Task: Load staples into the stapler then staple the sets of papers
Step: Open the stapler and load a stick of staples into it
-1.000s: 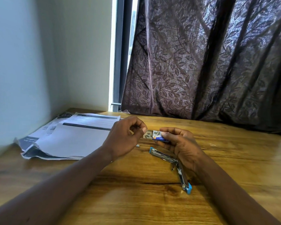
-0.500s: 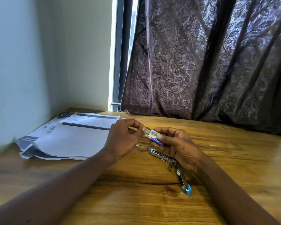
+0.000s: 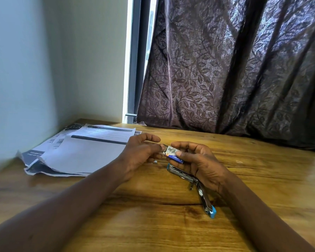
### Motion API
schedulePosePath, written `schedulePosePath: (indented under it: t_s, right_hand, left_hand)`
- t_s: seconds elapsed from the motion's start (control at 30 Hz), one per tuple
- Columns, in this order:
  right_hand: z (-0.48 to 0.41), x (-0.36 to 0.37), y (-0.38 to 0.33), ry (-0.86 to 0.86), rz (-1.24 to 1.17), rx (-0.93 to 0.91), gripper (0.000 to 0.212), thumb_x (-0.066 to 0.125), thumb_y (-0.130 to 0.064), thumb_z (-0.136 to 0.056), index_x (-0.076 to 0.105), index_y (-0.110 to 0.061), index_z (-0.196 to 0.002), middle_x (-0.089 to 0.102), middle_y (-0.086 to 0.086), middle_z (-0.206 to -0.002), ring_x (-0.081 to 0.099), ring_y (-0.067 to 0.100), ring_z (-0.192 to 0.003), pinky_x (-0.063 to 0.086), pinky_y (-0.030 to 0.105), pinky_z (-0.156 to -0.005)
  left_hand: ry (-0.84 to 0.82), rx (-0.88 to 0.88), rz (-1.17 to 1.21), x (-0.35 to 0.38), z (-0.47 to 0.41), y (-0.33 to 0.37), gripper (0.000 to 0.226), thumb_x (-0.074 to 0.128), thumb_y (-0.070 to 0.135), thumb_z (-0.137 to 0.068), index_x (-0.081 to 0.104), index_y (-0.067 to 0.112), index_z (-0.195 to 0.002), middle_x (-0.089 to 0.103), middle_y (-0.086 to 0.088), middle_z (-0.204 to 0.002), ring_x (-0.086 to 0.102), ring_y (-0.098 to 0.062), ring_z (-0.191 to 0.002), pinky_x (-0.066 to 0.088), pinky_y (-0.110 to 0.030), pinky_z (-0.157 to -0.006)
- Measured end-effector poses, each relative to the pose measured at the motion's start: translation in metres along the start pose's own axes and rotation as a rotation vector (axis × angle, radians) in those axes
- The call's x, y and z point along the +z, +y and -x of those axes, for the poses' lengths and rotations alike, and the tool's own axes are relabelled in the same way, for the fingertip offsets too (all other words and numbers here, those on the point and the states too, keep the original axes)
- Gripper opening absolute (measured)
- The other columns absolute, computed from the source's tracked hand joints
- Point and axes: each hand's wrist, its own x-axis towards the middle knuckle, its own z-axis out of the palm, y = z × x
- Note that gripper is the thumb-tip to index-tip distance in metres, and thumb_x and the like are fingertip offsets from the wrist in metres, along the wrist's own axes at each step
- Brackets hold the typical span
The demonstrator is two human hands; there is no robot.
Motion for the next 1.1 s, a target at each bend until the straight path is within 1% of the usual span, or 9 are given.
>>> schedulePosePath:
  t_s: [0.2,0.3,0.37,0.5,0.7,0.8,0.9,1.0,1.1]
  right_hand:
    - [0.0007,0.0003,-0.0025,0.054,-0.060,0.027,0.028,0.066,0.008,-0.087,0.068,0.007,-0.114,0.073,0.027,-0.113,0.075,0.029,-0.095,0.065,0.031,-0.073]
    - [0.0021,0.0009,-0.0045,0.079,-0.084,0.041,0.027,0.065,0.008,-0.088,0.068,0.007,-0.115,0.074,0.026,-0.110,0.076,0.028,-0.090,0.064,0.029,-0.067]
    - [0.0024,0.0008,-0.0050,0.093,-0.080,0.046,0.027,0.066,0.007,-0.088,0.068,0.006,-0.115,0.074,0.025,-0.109,0.076,0.028,-0.091,0.064,0.029,-0.067]
    - [0.0020,0.0006,-0.0050,0.096,-0.068,0.039,0.025,0.067,0.007,-0.088,0.070,0.004,-0.113,0.073,0.025,-0.111,0.076,0.029,-0.092,0.064,0.029,-0.067]
    - [0.0022,0.0011,-0.0045,0.133,0.006,-0.016,0.020,0.068,0.006,-0.088,0.071,0.002,-0.107,0.076,0.021,-0.104,0.076,0.028,-0.087,0.065,0.032,-0.069]
    - [0.0001,0.0025,-0.0025,0.162,0.049,-0.070,0.018,0.068,0.007,-0.088,0.071,0.003,-0.105,0.074,0.025,-0.106,0.075,0.026,-0.086,0.065,0.030,-0.067]
    - [-0.0016,0.0019,-0.0012,0.164,0.077,-0.108,0.017,0.068,0.007,-0.088,0.071,0.003,-0.104,0.073,0.027,-0.107,0.075,0.024,-0.086,0.064,0.028,-0.067]
    - [-0.0020,0.0010,-0.0007,0.158,0.100,-0.127,0.017,0.069,0.007,-0.088,0.070,0.004,-0.104,0.075,0.020,-0.099,0.075,0.022,-0.085,0.064,0.028,-0.068]
    - [-0.0008,0.0014,-0.0003,0.167,0.121,-0.138,0.018,0.070,0.007,-0.087,0.070,0.005,-0.105,0.074,0.023,-0.103,0.075,0.023,-0.085,0.063,0.028,-0.068]
  left_hand:
    - [-0.091,-0.031,0.147,0.0015,0.0000,0.0008,0.011,0.071,0.020,-0.093,0.072,0.012,-0.101,0.079,-0.012,-0.091,0.071,-0.013,-0.070,0.055,-0.028,-0.068]
    - [-0.113,-0.035,0.197,0.0001,0.0003,0.0020,0.013,0.066,0.012,-0.096,0.073,0.008,-0.106,0.078,-0.012,-0.089,0.072,-0.014,-0.070,0.058,-0.025,-0.065]
    - [-0.106,-0.019,0.170,-0.0011,0.0003,0.0010,0.016,0.065,0.006,-0.095,0.073,0.008,-0.109,0.079,-0.010,-0.088,0.073,-0.014,-0.073,0.059,-0.025,-0.067]
    - [-0.083,0.062,0.059,-0.0012,0.0000,-0.0009,0.018,0.072,0.004,-0.089,0.075,0.010,-0.107,0.079,-0.011,-0.091,0.074,-0.015,-0.077,0.060,-0.030,-0.075]
    - [-0.077,0.080,0.066,-0.0012,-0.0003,0.0001,0.017,0.072,0.005,-0.089,0.075,0.009,-0.105,0.079,-0.013,-0.096,0.075,-0.015,-0.078,0.061,-0.026,-0.071]
    - [-0.087,0.068,0.102,-0.0022,-0.0006,-0.0003,0.017,0.069,0.005,-0.091,0.077,0.009,-0.105,0.079,-0.012,-0.099,0.076,-0.018,-0.080,0.063,-0.029,-0.076]
    - [-0.097,0.086,0.094,-0.0028,0.0002,-0.0007,0.018,0.071,0.003,-0.089,0.077,0.009,-0.105,0.079,-0.013,-0.098,0.076,-0.018,-0.080,0.063,-0.029,-0.076]
    - [-0.094,0.099,0.080,-0.0018,0.0013,-0.0004,0.016,0.072,0.005,-0.088,0.077,0.011,-0.103,0.079,-0.013,-0.097,0.075,-0.018,-0.080,0.062,-0.030,-0.077]
    - [-0.076,0.129,0.033,-0.0006,0.0014,-0.0010,0.016,0.075,0.006,-0.087,0.077,0.010,-0.102,0.079,-0.013,-0.094,0.075,-0.018,-0.079,0.062,-0.027,-0.072]
